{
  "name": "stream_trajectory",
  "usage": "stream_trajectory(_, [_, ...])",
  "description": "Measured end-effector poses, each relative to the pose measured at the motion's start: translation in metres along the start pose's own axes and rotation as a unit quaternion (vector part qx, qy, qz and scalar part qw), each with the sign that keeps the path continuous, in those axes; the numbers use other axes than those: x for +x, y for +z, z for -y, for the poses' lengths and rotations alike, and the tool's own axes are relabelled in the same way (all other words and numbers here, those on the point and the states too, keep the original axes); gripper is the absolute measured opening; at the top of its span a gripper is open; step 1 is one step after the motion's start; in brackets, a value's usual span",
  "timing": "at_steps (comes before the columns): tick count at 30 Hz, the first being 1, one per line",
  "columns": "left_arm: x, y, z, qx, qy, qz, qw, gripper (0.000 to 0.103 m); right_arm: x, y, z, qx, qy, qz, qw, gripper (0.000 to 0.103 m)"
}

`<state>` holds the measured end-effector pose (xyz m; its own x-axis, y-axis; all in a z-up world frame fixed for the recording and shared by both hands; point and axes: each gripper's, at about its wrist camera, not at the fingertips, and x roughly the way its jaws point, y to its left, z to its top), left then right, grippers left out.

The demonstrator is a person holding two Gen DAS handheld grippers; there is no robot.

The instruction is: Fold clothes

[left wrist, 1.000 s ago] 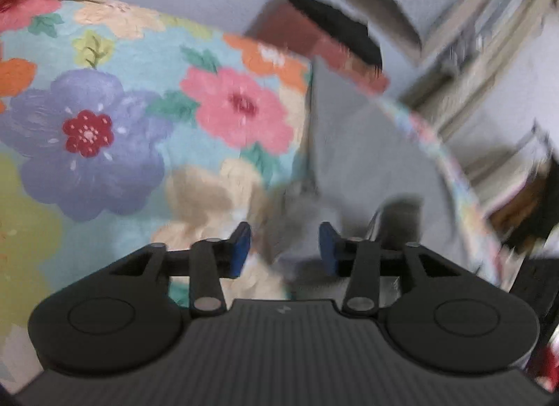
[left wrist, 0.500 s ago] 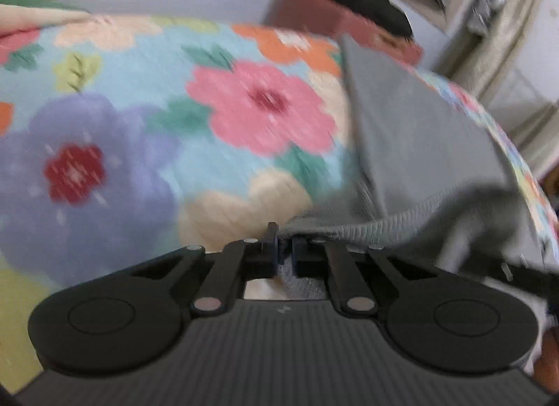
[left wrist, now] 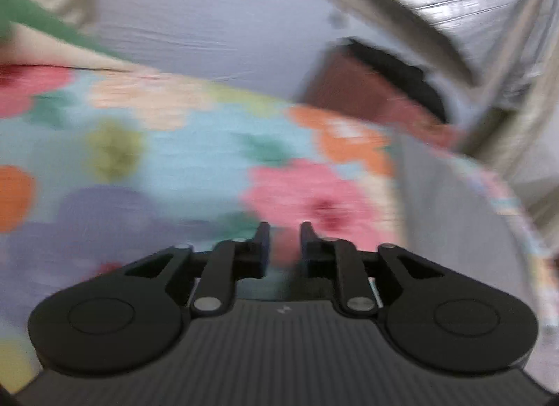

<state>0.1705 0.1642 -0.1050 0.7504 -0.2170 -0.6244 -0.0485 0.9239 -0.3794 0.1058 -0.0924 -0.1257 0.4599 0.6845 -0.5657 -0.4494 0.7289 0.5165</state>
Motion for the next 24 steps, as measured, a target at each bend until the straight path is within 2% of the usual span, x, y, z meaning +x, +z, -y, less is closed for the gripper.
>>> stream_trajectory(2, [-0.013, -0.002, -0.015, -0.015, 0.01, 0.002, 0.9998, 0.033, -0.005, -0.003, -0.004, -0.005, 0.012, -0.009, 1.0, 0.048])
stream_trajectory(3, [-0.021, -0.005, -0.022, -0.028, 0.003, -0.002, 0.9996, 0.041, -0.011, -0.005, -0.005, -0.003, 0.018, -0.006, 1.0, 0.05])
stream_trajectory(4, [-0.029, -0.008, -0.028, -0.045, -0.008, -0.012, 0.9989, 0.05, -0.018, -0.007, -0.006, 0.001, 0.023, 0.0, 1.0, 0.052])
stream_trajectory(8, [-0.043, -0.027, -0.034, -0.069, -0.022, -0.072, 0.9948, 0.066, -0.051, -0.016, -0.004, 0.021, 0.007, 0.029, 0.999, 0.057])
stream_trajectory(11, [-0.041, -0.043, -0.021, -0.038, 0.001, -0.092, 0.995, 0.081, -0.066, -0.025, -0.007, 0.003, -0.052, 0.029, 0.998, 0.057])
stream_trajectory(12, [-0.037, -0.046, -0.013, -0.011, -0.001, -0.089, 0.996, 0.098, -0.071, -0.029, -0.008, -0.005, -0.074, 0.027, 0.997, 0.057])
stream_trajectory(13, [-0.031, -0.048, -0.006, 0.013, 0.001, -0.088, 0.996, 0.103, -0.077, -0.032, -0.008, -0.008, -0.086, 0.027, 0.996, 0.057])
stream_trajectory(14, [-0.025, -0.051, 0.001, 0.037, 0.01, -0.087, 0.9954, 0.103, -0.082, -0.035, -0.007, -0.007, -0.091, 0.027, 0.995, 0.057])
stream_trajectory(15, [-0.021, -0.053, 0.01, 0.065, 0.031, -0.085, 0.9937, 0.095, -0.088, -0.038, -0.005, -0.003, -0.098, 0.029, 0.995, 0.058])
stream_trajectory(16, [-0.02, -0.055, 0.019, 0.101, 0.063, -0.081, 0.9896, 0.07, -0.095, -0.04, -0.002, 0.003, -0.105, 0.033, 0.994, 0.058])
stream_trajectory(17, [-0.02, -0.057, 0.028, 0.14, 0.096, -0.076, 0.9826, 0.057, -0.102, -0.043, 0.001, 0.009, -0.112, 0.037, 0.993, 0.058])
stream_trajectory(18, [-0.021, -0.059, 0.035, 0.168, 0.118, -0.073, 0.9761, 0.048, -0.108, -0.045, 0.004, 0.015, -0.119, 0.041, 0.992, 0.058])
stream_trajectory(19, [-0.022, -0.061, 0.038, 0.173, 0.12, -0.072, 0.9748, 0.034, -0.115, -0.047, 0.007, 0.021, -0.126, 0.044, 0.991, 0.059])
stream_trajectory(20, [-0.024, -0.061, 0.037, 0.162, 0.115, -0.075, 0.9772, 0.028, -0.122, -0.05, 0.011, 0.027, -0.133, 0.048, 0.99, 0.059])
stream_trajectory(21, [-0.025, -0.061, 0.037, 0.159, 0.123, -0.077, 0.9766, 0.015, -0.128, -0.052, 0.014, 0.033, -0.14, 0.052, 0.988, 0.059])
stream_trajectory(22, [-0.026, -0.062, 0.038, 0.169, 0.141, -0.076, 0.9725, 0.01, -0.137, -0.055, 0.017, 0.037, -0.151, 0.056, 0.986, 0.059])
stream_trajectory(24, [-0.028, -0.063, 0.039, 0.185, 0.174, -0.074, 0.9644, 0.009, -0.158, -0.064, 0.026, 0.042, -0.176, 0.062, 0.982, 0.061])
